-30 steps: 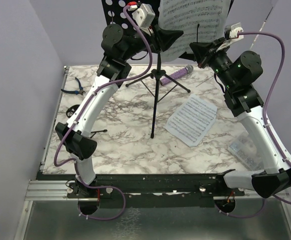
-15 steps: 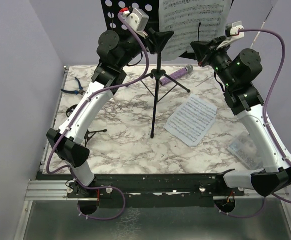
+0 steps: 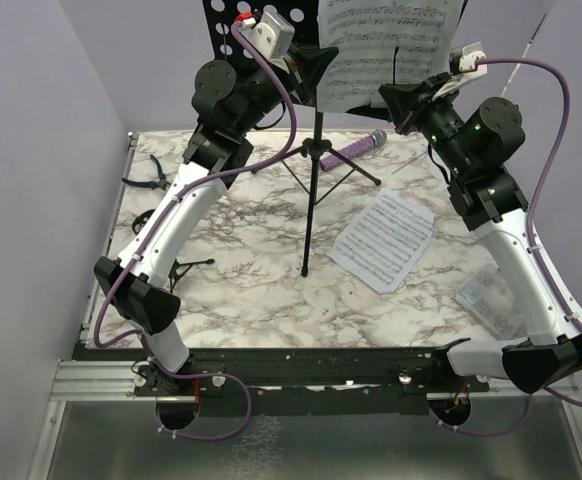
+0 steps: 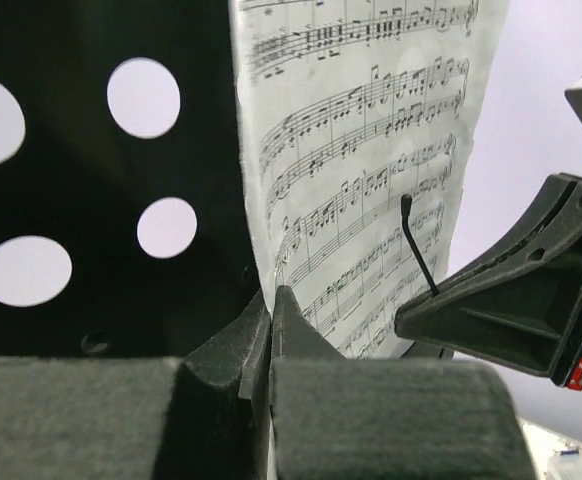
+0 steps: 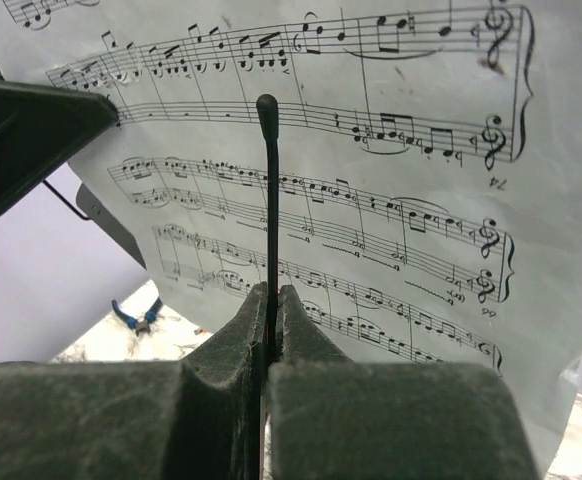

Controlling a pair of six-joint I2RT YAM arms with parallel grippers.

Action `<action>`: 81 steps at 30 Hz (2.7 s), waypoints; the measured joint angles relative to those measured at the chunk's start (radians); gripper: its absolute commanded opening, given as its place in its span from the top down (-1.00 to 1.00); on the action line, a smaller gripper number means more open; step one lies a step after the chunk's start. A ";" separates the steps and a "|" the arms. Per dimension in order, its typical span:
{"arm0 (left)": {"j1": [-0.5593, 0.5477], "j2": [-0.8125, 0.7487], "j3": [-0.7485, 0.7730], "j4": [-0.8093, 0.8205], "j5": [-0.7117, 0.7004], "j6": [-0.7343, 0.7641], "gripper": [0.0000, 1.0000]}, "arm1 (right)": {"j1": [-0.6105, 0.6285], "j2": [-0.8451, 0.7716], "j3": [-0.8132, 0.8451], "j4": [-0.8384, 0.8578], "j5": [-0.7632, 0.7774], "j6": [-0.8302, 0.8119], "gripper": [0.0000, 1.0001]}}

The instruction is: Set up the instrument practice props

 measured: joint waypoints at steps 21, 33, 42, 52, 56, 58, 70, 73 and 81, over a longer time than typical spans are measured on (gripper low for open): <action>0.000 0.018 0.061 -0.039 0.011 -0.003 0.29 | 0.000 0.035 0.030 0.000 -0.032 0.012 0.85; 0.000 0.015 0.047 -0.040 -0.014 0.013 -0.38 | 0.000 0.035 0.030 0.001 -0.032 0.035 0.64; -0.001 -0.049 -0.043 -0.037 -0.055 0.032 -0.96 | 0.000 0.034 0.030 0.004 -0.032 0.051 0.27; 0.001 -0.166 -0.224 0.018 -0.082 0.027 -0.98 | 0.000 0.015 0.030 0.011 -0.032 0.061 -0.02; 0.001 -0.201 -0.280 0.038 -0.088 0.019 -0.98 | 0.000 0.006 0.030 0.012 -0.032 0.067 -0.11; 0.001 -0.219 -0.309 0.050 -0.090 0.013 -0.98 | 0.000 0.002 0.030 0.012 -0.032 0.069 -0.21; 0.001 -0.346 -0.576 0.208 -0.072 -0.112 -0.98 | 0.000 -0.076 -0.040 0.016 -0.031 0.075 -0.63; 0.001 -0.365 -0.631 0.237 -0.051 -0.142 -0.98 | 0.000 -0.109 -0.076 0.008 -0.031 0.075 -0.66; 0.001 -0.427 -0.811 0.280 -0.006 -0.195 -0.98 | 0.000 -0.197 -0.186 -0.036 -0.042 0.087 -0.66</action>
